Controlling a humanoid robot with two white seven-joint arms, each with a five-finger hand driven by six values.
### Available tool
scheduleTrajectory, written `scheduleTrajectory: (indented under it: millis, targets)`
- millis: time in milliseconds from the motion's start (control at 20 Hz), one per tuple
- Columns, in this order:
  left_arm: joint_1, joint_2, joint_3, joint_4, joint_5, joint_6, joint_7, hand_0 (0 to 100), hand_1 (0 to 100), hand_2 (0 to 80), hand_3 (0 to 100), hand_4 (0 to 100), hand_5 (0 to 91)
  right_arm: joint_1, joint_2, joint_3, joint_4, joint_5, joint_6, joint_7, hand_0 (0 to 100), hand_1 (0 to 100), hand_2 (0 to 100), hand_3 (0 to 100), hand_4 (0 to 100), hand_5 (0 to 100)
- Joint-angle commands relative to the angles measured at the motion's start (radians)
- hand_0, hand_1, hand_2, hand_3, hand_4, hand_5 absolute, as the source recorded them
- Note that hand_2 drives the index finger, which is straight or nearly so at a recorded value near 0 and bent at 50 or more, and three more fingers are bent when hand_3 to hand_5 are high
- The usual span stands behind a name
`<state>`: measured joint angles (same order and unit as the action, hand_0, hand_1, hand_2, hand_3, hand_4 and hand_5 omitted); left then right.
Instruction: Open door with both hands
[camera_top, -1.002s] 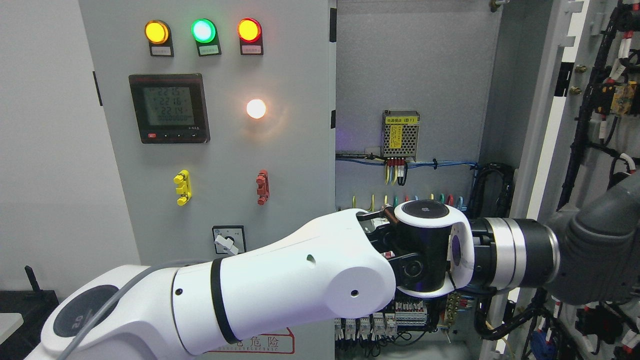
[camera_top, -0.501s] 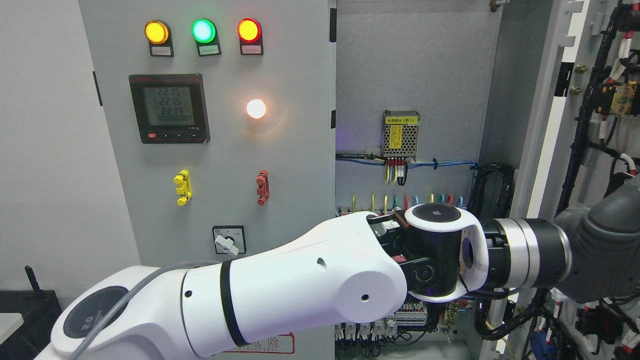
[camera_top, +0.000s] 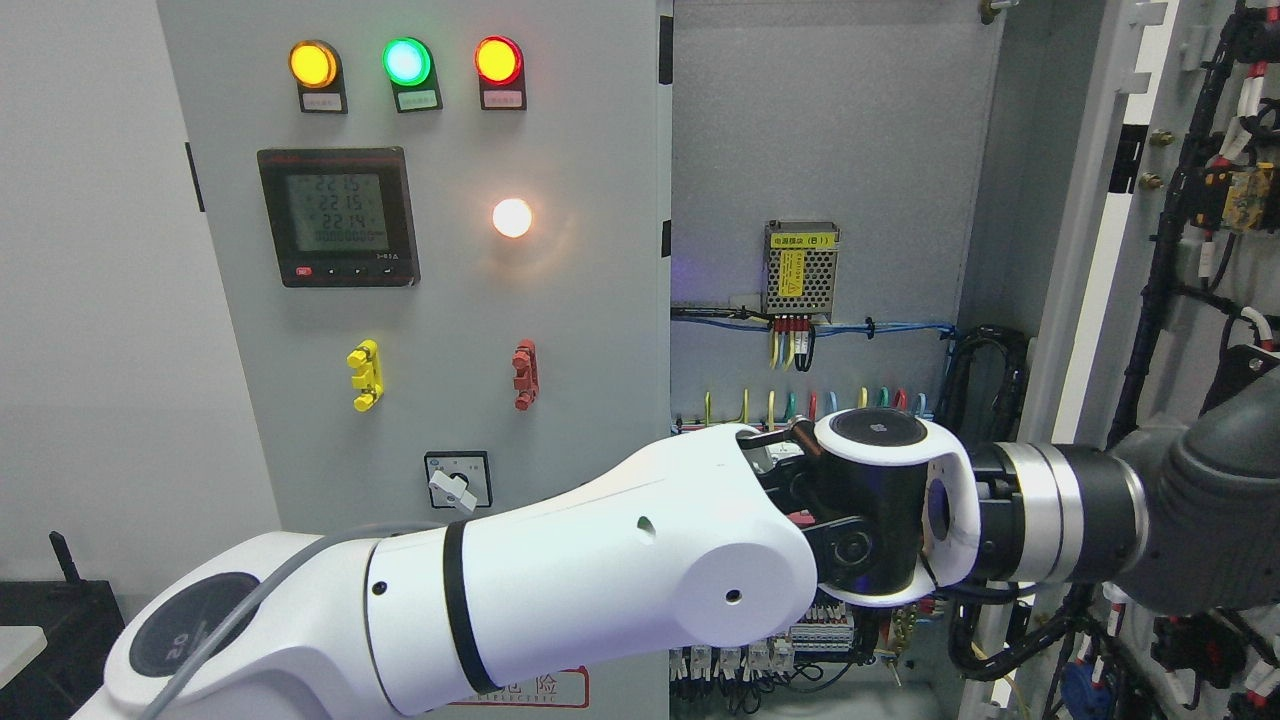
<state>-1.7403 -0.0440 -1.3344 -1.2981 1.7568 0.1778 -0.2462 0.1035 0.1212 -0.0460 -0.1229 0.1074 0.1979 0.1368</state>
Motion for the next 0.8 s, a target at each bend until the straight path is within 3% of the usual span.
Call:
scheduleTrajectory:
  millis: [0,150,401,551,751]
  targets:
    - [0.018,0.127,-0.002,-0.003,0.003,0.011,-0.034,0,0,0.0,0,0,0.0,0.001,0.0,0.0,0.0,0.0,0.0,0.0,38,0,0,0,0,0]
    - [0.059,0.217,0.0,-0.02,-0.002,0.06,-0.073,0,0,0.0,0,0,0.0,0.001,0.0,0.0,0.0,0.0,0.0,0.001,38,0,0,0,0,0]
    - [0.175,0.386,0.006,-0.118,-0.144,0.065,-0.102,0,0,0.0,0,0,0.0,-0.001,0.0,0.0,0.0,0.0,0.0,0.0,38,0,0,0,0,0]
    - [0.24,0.511,0.003,-0.219,-0.154,0.065,-0.152,0,0,0.0,0,0,0.0,0.001,0.0,0.0,-0.001,0.0,0.0,0.0,38,0,0,0,0,0]
    - [0.326,0.686,0.004,-0.348,-0.198,0.065,-0.157,0,0,0.0,0,0,0.0,-0.001,0.0,0.0,-0.001,0.0,0.0,0.0,38,0,0,0,0,0]
